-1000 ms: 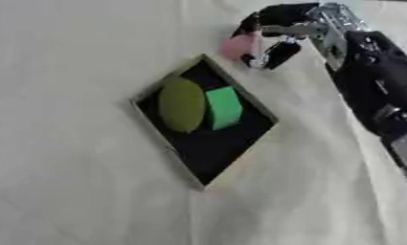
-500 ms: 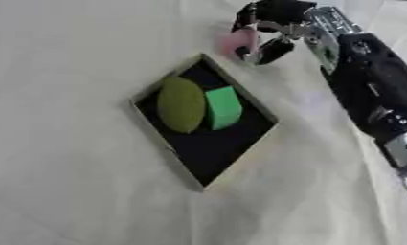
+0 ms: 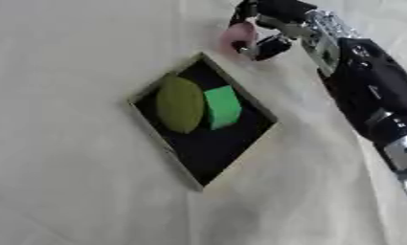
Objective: Pick up objects on the table and place them in the box.
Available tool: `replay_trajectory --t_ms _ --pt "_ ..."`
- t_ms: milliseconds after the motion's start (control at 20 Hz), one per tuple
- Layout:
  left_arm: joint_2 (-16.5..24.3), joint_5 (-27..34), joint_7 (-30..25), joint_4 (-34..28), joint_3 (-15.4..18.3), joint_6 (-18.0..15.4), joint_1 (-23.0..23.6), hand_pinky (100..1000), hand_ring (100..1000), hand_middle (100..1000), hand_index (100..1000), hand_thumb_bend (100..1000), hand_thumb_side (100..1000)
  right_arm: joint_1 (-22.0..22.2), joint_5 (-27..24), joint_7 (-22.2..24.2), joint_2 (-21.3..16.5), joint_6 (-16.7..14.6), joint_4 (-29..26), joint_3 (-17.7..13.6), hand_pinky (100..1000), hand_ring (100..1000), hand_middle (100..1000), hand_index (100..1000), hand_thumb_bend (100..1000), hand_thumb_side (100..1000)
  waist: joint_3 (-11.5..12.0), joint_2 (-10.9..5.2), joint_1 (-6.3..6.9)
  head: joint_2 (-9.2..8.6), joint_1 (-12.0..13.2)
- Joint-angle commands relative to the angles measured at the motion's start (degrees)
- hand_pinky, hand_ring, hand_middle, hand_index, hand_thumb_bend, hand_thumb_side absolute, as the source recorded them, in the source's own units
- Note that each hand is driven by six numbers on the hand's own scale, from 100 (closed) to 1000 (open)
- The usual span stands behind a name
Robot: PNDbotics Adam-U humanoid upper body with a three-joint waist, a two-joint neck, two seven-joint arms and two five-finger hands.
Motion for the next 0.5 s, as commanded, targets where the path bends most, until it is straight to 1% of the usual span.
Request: replay_trajectory --t_ms 50,200,250,300,400,450,500 --pt "0.92 0.36 -0.18 -0.97 0.27 0.16 -0.39 824 861 807 859 100 672 -0.46 -4.65 0.63 -3.32 0.52 -5.02 -0.47 750 659 540 672 100 217 -0.18 -2.12 0.49 -0.32 0.03" --pt "0.78 0.30 -0.13 -1.18 0.14 0.35 -0.35 825 861 807 859 100 672 0.82 -10.36 1.41 -5.55 1.56 -11.36 -0.22 752 659 536 669 100 199 -0.49 -2.63 0.55 -0.09 0.18" --pt "0.74 0.26 -0.09 -1.26 0.10 0.42 -0.30 825 861 807 859 100 672 1.44 -12.41 1.80 -6.50 2.08 -13.89 -0.03 752 660 535 668 100 279 -0.58 -2.81 0.55 0.03 0.23" --pt "0.69 0.22 -0.05 -1.34 0.07 0.50 -0.26 825 861 808 859 100 672 2.15 -14.44 2.29 -7.52 2.75 -16.53 0.18 752 659 534 668 100 192 -0.65 -2.96 0.54 0.13 0.28" --pt "0.60 0.15 0.01 -1.50 0.03 0.66 -0.18 825 862 808 859 100 672 3.87 -18.32 3.41 -9.75 4.29 -22.23 0.69 753 660 535 668 100 191 -0.76 -3.24 0.51 0.31 0.39" --pt "0.53 0.13 0.05 -1.59 0.01 0.75 -0.15 825 862 808 859 100 672 4.81 -20.17 4.14 -10.84 5.20 -25.15 0.99 755 661 535 668 100 243 -0.80 -3.35 0.50 0.43 0.44" --pt "0.47 0.11 0.08 -1.69 -0.02 0.83 -0.14 825 862 808 859 100 672 5.75 -21.96 5.01 -11.86 6.23 -27.97 1.23 756 661 535 669 100 195 -0.83 -3.45 0.50 0.54 0.49"
